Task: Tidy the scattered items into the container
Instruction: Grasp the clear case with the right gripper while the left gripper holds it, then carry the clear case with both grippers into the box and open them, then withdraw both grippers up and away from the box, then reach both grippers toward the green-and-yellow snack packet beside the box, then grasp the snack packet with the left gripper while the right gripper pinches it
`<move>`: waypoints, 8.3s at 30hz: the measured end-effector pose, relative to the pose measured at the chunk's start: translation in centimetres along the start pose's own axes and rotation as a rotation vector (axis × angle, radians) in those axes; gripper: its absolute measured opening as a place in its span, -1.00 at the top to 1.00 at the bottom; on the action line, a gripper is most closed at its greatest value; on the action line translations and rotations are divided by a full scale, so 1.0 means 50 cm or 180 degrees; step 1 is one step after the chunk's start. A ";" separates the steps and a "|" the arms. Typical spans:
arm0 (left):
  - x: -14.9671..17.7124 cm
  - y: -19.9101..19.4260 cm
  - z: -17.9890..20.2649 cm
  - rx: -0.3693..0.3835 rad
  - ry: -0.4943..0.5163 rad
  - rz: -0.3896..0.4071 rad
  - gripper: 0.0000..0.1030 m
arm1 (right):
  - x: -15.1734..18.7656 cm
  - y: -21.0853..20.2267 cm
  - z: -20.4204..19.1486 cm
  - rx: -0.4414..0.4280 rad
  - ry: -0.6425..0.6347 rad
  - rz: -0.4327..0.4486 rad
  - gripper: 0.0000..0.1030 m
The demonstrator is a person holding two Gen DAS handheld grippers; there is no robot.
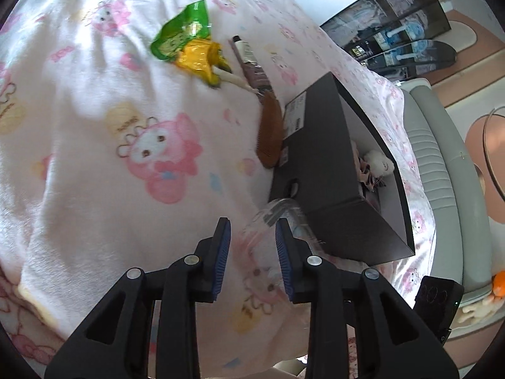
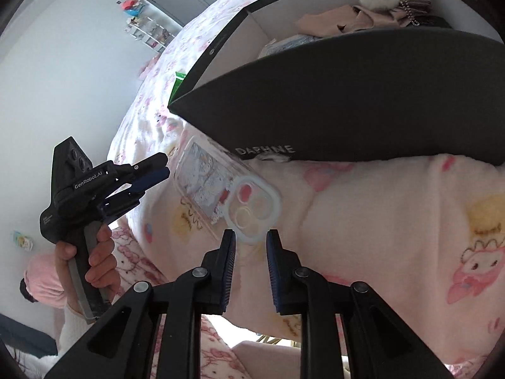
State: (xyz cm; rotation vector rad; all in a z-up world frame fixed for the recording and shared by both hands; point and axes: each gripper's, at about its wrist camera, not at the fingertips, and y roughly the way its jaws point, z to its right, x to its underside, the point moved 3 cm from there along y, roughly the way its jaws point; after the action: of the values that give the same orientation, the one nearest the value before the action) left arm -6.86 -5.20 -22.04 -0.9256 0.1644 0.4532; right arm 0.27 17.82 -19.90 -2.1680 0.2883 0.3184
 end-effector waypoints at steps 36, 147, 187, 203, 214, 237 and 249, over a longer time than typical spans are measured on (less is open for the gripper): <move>0.104 0.041 0.033 -0.0459 0.0021 -0.0563 0.11 | -0.023 0.019 0.051 0.0300 0.0100 0.0050 0.39; -0.182 -0.124 -0.113 -0.0435 -0.0026 0.0688 0.26 | -0.272 0.212 -0.351 0.0389 -0.0936 0.0055 0.26; -0.106 -0.106 -0.119 -0.0347 -0.0016 0.0498 0.95 | -0.236 0.229 -0.324 -0.0270 -0.0370 0.0013 0.81; -0.036 -0.154 -0.122 -0.0306 -0.0212 0.0602 0.67 | -0.118 0.231 -0.271 -0.0309 -0.0230 -0.0264 0.78; -0.072 -0.134 -0.251 -0.0258 -0.0738 0.0826 0.40 | -0.168 0.319 -0.317 -0.0466 -0.0112 -0.0423 0.12; -0.049 -0.104 -0.198 -0.0109 -0.0483 0.0664 0.40 | -0.086 0.160 -0.256 -0.0824 -0.0401 -0.0240 0.94; 0.026 -0.037 -0.027 0.0428 -0.0126 0.0210 0.37 | -0.062 0.037 -0.094 -0.0422 -0.0213 0.0062 0.88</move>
State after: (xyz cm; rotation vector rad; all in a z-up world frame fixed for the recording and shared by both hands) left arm -4.79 -6.84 -21.91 -0.7807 0.1875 0.5151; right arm -2.68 13.18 -17.64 -2.2804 0.2567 0.4309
